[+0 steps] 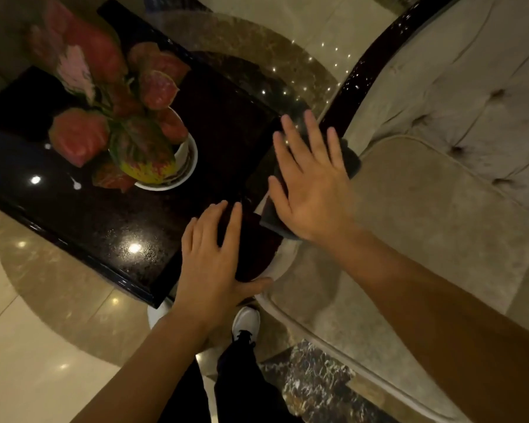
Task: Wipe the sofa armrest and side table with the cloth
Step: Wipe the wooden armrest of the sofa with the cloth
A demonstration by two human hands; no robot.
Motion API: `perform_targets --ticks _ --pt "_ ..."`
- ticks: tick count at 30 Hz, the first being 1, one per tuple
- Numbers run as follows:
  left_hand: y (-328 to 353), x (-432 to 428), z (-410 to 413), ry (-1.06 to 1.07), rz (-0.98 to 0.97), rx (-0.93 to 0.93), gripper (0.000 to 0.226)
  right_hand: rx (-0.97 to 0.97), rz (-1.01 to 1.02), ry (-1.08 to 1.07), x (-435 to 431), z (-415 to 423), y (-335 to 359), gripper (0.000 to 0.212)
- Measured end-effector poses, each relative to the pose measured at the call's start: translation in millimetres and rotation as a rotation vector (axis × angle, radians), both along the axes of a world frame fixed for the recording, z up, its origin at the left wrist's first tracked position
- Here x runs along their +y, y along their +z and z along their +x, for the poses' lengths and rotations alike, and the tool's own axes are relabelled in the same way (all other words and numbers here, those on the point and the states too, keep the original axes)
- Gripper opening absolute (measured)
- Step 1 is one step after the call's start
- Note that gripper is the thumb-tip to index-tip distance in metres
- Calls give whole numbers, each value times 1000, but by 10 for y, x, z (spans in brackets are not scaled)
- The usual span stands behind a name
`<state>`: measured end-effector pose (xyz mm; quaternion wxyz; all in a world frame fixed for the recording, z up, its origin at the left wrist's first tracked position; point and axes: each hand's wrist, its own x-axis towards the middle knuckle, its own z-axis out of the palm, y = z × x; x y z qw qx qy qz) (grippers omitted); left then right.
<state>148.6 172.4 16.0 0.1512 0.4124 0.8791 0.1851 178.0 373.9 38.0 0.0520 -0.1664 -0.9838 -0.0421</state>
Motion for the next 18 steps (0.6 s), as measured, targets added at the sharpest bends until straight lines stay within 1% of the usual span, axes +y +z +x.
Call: perform_targets --ticks 1,2,3,5,6,7,8,9,11,12,13,14,15,16,17,18 --pt "67 40 14 -2 -102 50 126 12 -7 -111 -129 -68 -5 62" --pt "126 64 52 15 -189 76 127 -8 -20 -146 -296 -80 -37 62" --pt "173 82 92 29 -251 88 126 -39 -39 -80 -439 -39 -92 62" --pt "183 174 123 6 -315 128 123 -122 -90 253 -393 98 -94 58" --pt "175 218 121 -12 -338 151 121 -113 -87 429 -183 105 -59 55" --pt "155 286 109 -33 -340 168 121 -75 -51 526 99 69 -43 52" --pt "129 373 92 -52 -327 174 121 -34 -34 492 403 -13 -16 52" --pt "120 484 72 -58 -317 159 123 24 -51 337 707 -132 36 52" --pt "142 726 39 -19 -289 104 126 137 -165 -106 1020 -328 138 55" --pt "151 818 34 18 -254 83 125 166 -215 -255 943 -340 128 56" --pt "167 944 23 52 -203 68 122 198 -228 -267 838 -307 107 56" --pt "171 1022 15 72 -149 50 118 204 -206 -170 689 -219 57 57" --pt "182 1101 3 87 -98 19 113 171 -200 4 600 -96 19 57" --pt "179 1169 -2 102 -47 -15 108 90 -171 180 626 2 15 57" --pt "169 1216 -9 126 -4 -53 102 47 -138 288 782 -1 38 57" --pt "164 1262 -5 154 28 -91 96 43 -149 267 1016 -87 65 56"
